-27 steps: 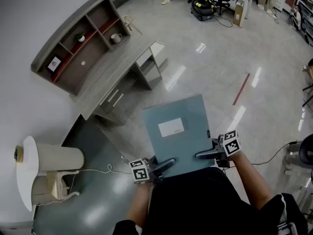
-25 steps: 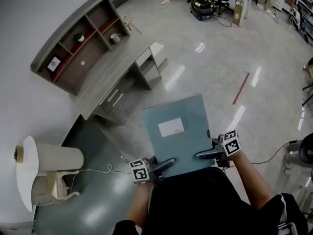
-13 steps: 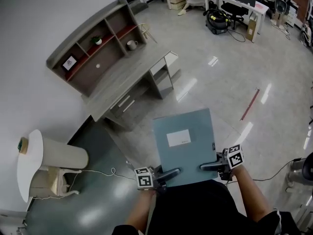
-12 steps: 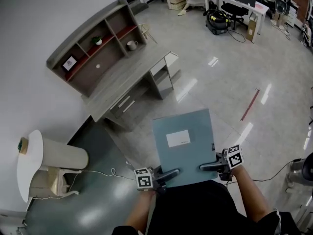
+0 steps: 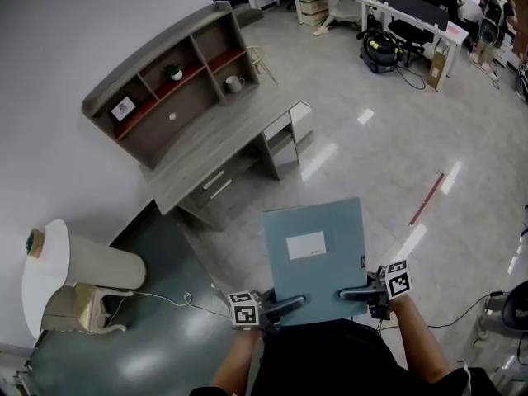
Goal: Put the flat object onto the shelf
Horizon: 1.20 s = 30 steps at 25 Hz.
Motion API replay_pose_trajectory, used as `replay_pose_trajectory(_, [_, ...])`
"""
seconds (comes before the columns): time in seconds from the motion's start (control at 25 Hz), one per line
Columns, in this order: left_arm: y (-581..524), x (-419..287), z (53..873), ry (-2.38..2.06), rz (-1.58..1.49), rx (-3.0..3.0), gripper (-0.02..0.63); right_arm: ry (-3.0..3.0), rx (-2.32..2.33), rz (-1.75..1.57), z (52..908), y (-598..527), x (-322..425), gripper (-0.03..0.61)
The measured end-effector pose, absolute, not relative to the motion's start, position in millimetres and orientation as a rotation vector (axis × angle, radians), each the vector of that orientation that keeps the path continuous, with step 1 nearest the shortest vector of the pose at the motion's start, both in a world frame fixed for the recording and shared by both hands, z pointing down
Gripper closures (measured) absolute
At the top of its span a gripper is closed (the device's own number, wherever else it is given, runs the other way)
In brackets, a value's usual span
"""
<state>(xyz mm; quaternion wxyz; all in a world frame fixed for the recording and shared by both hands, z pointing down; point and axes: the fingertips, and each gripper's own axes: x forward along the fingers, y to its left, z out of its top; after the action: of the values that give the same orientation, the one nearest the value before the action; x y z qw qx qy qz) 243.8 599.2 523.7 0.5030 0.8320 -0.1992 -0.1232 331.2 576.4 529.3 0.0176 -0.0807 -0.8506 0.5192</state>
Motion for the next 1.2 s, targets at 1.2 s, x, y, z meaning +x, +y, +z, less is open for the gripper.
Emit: replay_pose_trajectory(1.2, [254, 98, 526, -0.394, -0.404, 1.967, 0.330, -2.561, -0.143, 1.587, 521, 232, 187, 0.302])
